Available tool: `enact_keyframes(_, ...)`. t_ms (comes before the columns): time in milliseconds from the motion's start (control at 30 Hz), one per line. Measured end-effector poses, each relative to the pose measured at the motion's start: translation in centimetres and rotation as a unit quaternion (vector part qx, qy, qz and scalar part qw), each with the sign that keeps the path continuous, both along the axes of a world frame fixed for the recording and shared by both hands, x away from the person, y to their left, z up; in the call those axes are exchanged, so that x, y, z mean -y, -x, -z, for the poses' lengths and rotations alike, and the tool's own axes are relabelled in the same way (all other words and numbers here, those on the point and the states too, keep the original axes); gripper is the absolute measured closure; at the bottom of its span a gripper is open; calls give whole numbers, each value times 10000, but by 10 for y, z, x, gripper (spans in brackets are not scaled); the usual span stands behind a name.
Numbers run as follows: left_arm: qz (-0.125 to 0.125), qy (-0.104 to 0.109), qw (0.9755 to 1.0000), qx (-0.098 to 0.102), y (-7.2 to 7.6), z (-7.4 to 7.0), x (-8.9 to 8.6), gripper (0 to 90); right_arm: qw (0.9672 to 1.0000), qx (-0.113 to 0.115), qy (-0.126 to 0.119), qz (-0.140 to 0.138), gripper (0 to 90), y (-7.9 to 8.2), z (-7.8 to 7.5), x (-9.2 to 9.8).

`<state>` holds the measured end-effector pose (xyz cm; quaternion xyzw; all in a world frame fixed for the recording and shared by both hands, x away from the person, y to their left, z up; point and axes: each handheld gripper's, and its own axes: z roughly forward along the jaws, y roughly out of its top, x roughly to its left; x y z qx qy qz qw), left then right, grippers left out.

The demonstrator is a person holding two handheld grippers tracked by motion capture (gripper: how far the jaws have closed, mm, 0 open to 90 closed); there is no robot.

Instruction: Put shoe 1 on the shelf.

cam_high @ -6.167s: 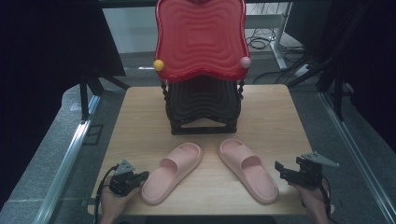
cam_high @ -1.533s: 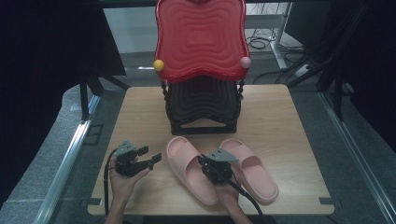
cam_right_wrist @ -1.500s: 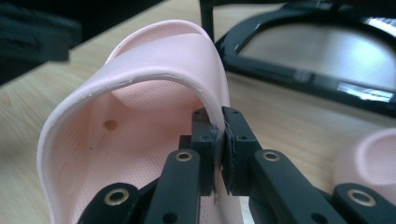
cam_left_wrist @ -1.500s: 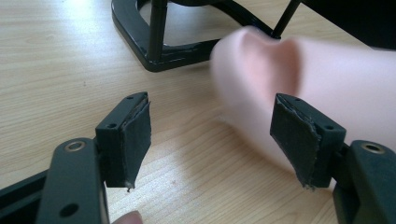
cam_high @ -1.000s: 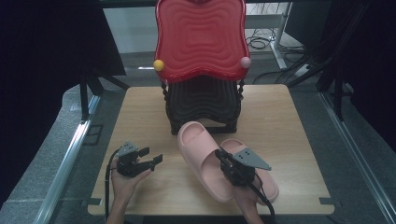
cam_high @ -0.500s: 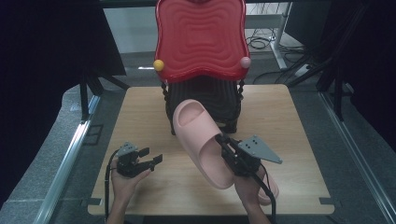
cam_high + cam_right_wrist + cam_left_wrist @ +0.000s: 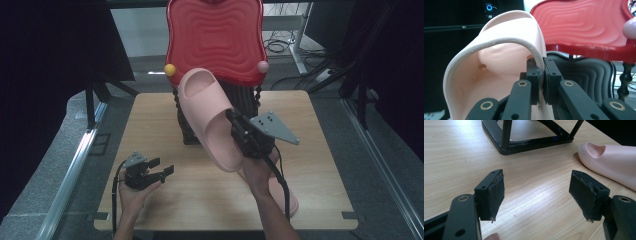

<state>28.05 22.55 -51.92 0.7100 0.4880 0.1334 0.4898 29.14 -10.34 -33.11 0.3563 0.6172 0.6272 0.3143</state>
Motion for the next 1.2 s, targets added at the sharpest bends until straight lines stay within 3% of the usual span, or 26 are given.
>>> enact_keyframes(100,-8,5,10000,-10,0,0,0,285,10000,-37,-66,65,845,-18,-12,-2)
enact_keyframes(400,-12,34,10000,-1,-1,0,-1,284,9997,-7,-68,227,846,-45,-33,-13)
enact_keyframes(767,-33,117,9999,31,0,-3,-4,284,9987,9,-39,498,845,-86,-74,-45)
enact_keyframes(933,-22,122,9999,0,-3,-1,-6,283,9981,25,-56,606,845,-99,-83,-56)
enact_keyframes(1200,-36,215,9998,18,-3,-1,-8,282,9964,-174,-35,830,845,-140,-104,-84)
